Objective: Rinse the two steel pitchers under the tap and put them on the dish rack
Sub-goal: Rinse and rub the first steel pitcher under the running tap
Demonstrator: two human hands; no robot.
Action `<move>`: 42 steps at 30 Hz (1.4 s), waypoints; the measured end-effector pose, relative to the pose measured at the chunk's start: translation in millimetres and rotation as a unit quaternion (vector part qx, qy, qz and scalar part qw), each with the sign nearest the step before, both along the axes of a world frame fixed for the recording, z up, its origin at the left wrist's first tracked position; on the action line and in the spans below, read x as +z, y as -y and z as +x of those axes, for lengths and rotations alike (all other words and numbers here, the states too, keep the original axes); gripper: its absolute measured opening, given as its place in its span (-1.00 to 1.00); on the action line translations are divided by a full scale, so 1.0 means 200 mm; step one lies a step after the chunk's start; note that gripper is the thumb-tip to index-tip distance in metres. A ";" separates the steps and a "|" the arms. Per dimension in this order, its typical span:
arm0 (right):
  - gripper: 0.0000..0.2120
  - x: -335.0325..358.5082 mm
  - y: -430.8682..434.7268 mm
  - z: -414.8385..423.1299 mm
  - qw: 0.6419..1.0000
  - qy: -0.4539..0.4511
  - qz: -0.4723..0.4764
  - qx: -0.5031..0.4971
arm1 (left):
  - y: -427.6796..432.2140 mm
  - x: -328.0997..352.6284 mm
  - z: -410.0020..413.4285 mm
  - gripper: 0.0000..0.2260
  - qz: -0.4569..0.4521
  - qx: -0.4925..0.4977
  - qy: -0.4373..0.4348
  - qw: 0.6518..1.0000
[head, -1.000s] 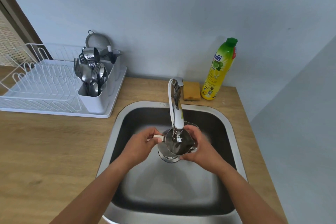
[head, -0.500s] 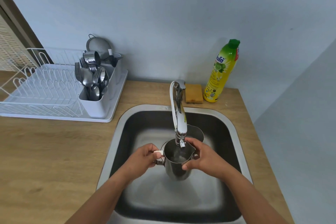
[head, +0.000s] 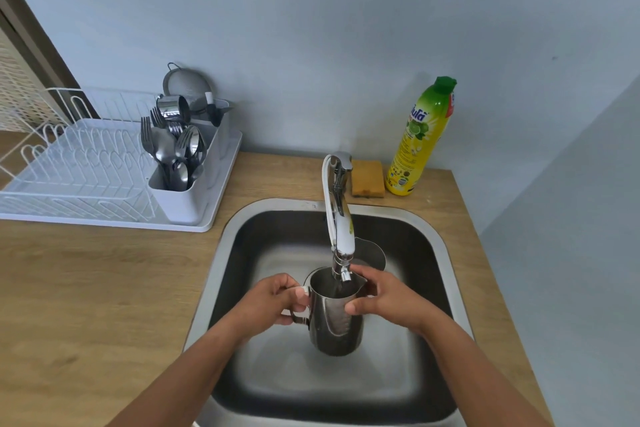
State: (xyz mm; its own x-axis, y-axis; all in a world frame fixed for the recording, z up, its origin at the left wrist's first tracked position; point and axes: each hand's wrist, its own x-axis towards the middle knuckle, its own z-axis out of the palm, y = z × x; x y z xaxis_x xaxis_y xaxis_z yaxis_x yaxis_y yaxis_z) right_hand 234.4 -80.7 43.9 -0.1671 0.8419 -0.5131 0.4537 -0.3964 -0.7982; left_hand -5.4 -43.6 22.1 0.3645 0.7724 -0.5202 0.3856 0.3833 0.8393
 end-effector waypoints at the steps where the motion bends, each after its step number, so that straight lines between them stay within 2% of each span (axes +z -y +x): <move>1: -0.44 -0.01 0.00 -0.01 1.000 0.001 0.000 -0.011 | 0.00 0.00 0.00 -0.81 0.000 0.002 0.003 1.000; 3: -0.33 -0.03 0.00 -0.03 1.000 0.000 0.001 -0.027 | -0.01 -0.01 0.00 -0.81 0.004 0.014 0.005 1.000; 6: -0.30 -0.07 -0.02 -0.04 1.000 0.001 -0.004 -0.020 | -0.01 -0.02 0.00 -0.80 -0.002 0.016 -0.003 1.000; 10: -0.48 -0.10 -0.02 -0.03 1.000 -0.022 -0.015 -0.016 | -0.02 -0.03 -0.01 -0.82 -0.007 0.008 -0.017 1.000; 15: -0.41 -0.15 -0.03 -0.05 0.998 -0.023 -0.044 -0.045 | -0.02 -0.07 -0.01 -0.82 -0.027 0.023 -0.024 0.999; 19: -0.57 -0.17 -0.05 -0.09 0.996 -0.022 -0.068 -0.060 | -0.03 -0.09 -0.02 -0.79 -0.051 0.044 -0.031 0.997; 24: -0.46 -0.19 -0.09 -0.12 0.992 -0.004 -0.098 -0.081 | -0.03 -0.11 -0.03 -0.77 -0.107 0.066 -0.003 0.992; 29: -0.52 -0.20 -0.12 -0.13 0.986 0.021 -0.133 -0.100 | -0.03 -0.13 -0.03 -0.72 -0.139 0.075 -0.007 0.988; 36: -0.39 -0.18 -0.15 -0.14 0.978 0.047 -0.171 -0.109 | -0.04 -0.14 -0.01 -0.72 -0.205 0.057 -0.010 0.977; 42: -0.48 -0.11 -0.11 -0.16 0.979 0.038 -0.173 -0.104 | -0.04 -0.14 -0.02 -0.73 -0.196 0.048 0.003 0.979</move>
State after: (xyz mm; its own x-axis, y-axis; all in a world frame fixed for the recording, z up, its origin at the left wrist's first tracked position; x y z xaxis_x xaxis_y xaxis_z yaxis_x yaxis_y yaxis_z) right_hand 202.2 -57.8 22.1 0.0397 0.6269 -0.7781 0.3878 -0.7273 -0.5663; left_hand -9.7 -36.1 -6.0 0.3034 0.5443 -0.7821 0.3274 0.7113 0.6220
